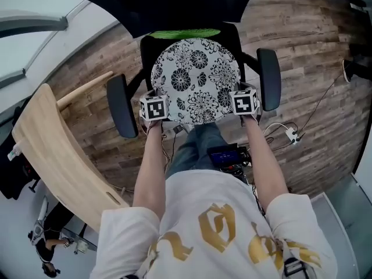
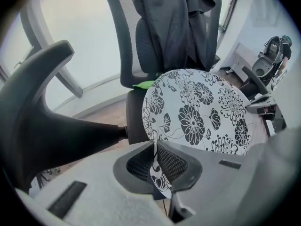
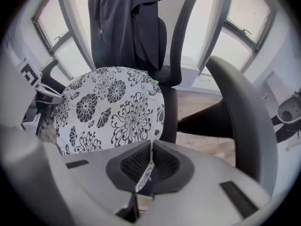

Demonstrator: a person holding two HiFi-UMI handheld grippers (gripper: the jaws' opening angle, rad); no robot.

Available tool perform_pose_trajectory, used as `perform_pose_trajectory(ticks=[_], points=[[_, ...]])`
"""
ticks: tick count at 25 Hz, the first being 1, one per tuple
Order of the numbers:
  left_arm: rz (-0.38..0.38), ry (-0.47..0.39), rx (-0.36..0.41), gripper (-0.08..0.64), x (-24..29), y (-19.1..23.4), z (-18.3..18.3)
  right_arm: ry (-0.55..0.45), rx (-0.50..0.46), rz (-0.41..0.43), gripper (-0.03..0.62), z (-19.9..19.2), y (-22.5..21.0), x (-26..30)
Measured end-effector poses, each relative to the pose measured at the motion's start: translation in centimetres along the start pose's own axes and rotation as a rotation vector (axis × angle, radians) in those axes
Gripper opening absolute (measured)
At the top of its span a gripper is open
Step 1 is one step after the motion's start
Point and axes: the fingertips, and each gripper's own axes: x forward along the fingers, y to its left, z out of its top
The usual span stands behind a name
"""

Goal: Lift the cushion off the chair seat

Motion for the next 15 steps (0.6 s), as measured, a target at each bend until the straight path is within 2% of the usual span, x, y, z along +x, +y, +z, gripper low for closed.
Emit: perform_pose_trajectory(ticks=[3, 7, 15], points=[[-0.004, -0.028, -0.005, 0.025, -0.6, 0.3, 0.3, -0.016, 0.007, 0.010, 0.018, 0.1, 0.0, -0.9], [-0.020, -0.060, -0.032, 0.025, -2.0, 0.6, 0.5, -0.040, 0.081, 0.045, 0.018, -0.3, 0.0, -2.2], [-0.042, -0.123, -0.009, 0.025, -5.9, 0.2, 2.0, -0.126, 0.073, 0.040, 0.018, 0.7, 0.2, -5.9]])
